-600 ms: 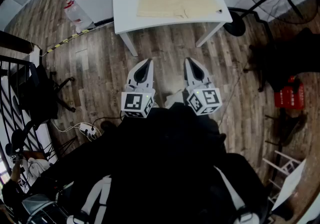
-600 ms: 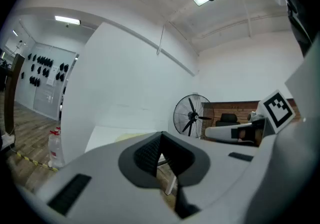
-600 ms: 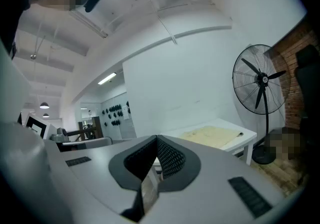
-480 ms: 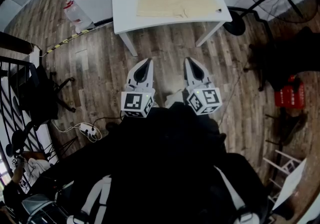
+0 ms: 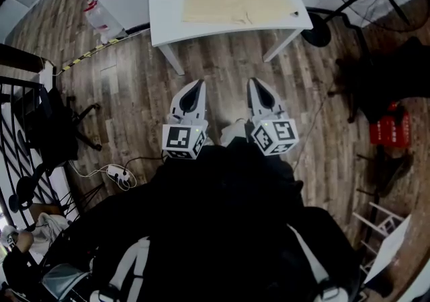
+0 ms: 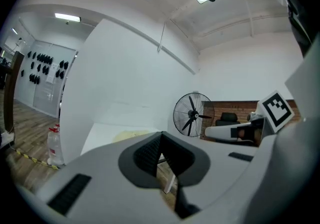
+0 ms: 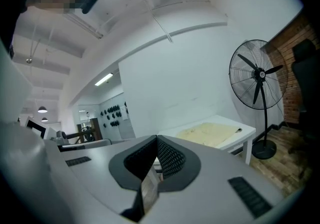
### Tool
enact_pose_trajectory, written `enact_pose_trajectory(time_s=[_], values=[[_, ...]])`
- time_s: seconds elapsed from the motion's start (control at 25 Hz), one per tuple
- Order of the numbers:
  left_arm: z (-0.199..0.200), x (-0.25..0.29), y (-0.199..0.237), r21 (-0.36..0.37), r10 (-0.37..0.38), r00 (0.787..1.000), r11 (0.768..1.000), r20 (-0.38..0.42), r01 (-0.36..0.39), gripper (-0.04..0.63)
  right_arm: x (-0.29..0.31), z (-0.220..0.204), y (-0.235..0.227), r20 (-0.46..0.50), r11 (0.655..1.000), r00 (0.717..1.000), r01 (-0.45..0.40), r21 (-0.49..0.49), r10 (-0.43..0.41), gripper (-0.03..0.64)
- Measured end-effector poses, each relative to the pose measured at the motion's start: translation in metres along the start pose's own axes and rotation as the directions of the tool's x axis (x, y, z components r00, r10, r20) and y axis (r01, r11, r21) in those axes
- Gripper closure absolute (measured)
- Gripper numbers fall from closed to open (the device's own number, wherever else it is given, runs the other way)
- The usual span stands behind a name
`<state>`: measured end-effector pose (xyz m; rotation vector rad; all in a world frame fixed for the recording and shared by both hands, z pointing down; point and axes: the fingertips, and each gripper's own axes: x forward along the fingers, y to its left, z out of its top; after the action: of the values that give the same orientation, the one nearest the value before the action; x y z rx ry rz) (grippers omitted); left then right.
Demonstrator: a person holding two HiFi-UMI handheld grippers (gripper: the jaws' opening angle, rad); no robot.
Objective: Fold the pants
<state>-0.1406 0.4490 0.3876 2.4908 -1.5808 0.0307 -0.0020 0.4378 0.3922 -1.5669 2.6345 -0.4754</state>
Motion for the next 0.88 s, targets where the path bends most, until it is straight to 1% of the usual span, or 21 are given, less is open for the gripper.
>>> enact_pose_trajectory(time_s=[0.32, 0.6, 0.76, 0.88], values=[[-0.006, 0.027, -0.005, -0.005, 0.02, 0.999, 1.0, -0.028, -0.021, 0.592, 0.014, -0.001, -0.026, -0.024, 1.0, 1.0, -0.012, 0.009, 0.013, 0.614], [0.001, 0.068, -0.013, -0.012, 0.063, 0.996, 0.998, -0.057, -0.064, 0.593, 0.032, 0.023, -0.063, -0.043, 0.999, 0.998, -0.046, -0.005, 0.045, 0.614], [0.006, 0.091, -0.018, -0.009, 0.092, 0.994, 0.996, -0.06, -0.093, 0.593, 0.046, 0.035, -0.08, -0.052, 0.996, 0.995, -0.088, -0.01, 0.088, 0.614], [0.003, 0.103, -0.021, -0.001, 0.116, 0.991, 0.993, -0.066, -0.116, 0.592, 0.055, 0.039, -0.087, -0.057, 0.991, 0.99, -0.131, -0.016, 0.13, 0.614]])
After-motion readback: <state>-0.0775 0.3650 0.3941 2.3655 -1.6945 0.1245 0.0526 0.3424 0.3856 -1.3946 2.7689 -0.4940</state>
